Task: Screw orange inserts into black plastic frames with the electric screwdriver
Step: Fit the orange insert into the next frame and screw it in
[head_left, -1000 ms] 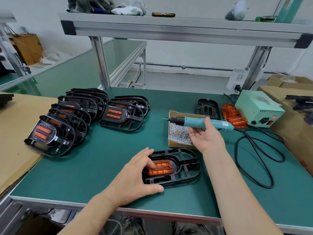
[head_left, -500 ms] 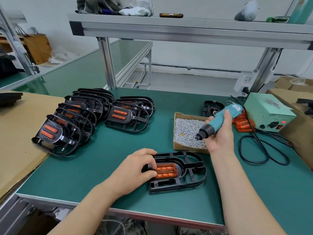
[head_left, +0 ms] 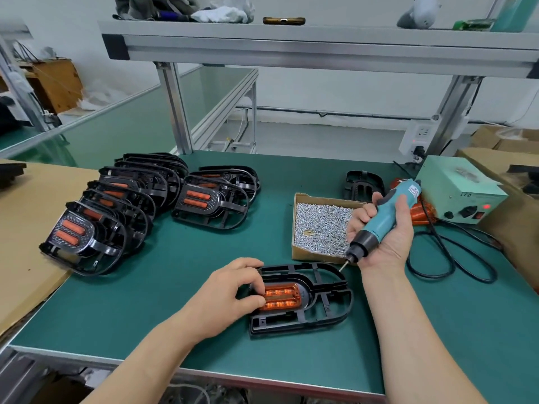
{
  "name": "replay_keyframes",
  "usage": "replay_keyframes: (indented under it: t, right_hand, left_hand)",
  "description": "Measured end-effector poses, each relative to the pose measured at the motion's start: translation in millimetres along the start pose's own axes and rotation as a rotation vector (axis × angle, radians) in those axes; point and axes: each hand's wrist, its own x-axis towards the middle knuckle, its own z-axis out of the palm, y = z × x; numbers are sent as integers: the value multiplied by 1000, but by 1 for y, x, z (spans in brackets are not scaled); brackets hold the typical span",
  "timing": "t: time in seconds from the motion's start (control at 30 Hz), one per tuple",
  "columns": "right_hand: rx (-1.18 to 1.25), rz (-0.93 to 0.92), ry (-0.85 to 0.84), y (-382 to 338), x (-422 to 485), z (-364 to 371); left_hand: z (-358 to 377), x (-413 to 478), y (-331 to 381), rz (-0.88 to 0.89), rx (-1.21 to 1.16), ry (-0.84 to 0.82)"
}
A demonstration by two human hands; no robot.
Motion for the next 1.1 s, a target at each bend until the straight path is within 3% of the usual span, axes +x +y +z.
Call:
replay_keyframes:
  t: [0.3, 0.5, 0.87, 1.1]
  right_hand:
    - [-136, -84, 90, -4, 0, 2]
    - [-120, -122, 139, -4, 5, 5]
    - [-107, -66, 123, -3, 5, 1]
    - [-66, -30, 120, -2, 5, 1]
  left_hand:
    - [-12, 29, 16, 52, 18, -85]
    - [-21, 87, 47, 171, 289, 67]
    - [9, 161, 77, 172, 592, -313]
    - [17, 157, 80, 217, 654, -261]
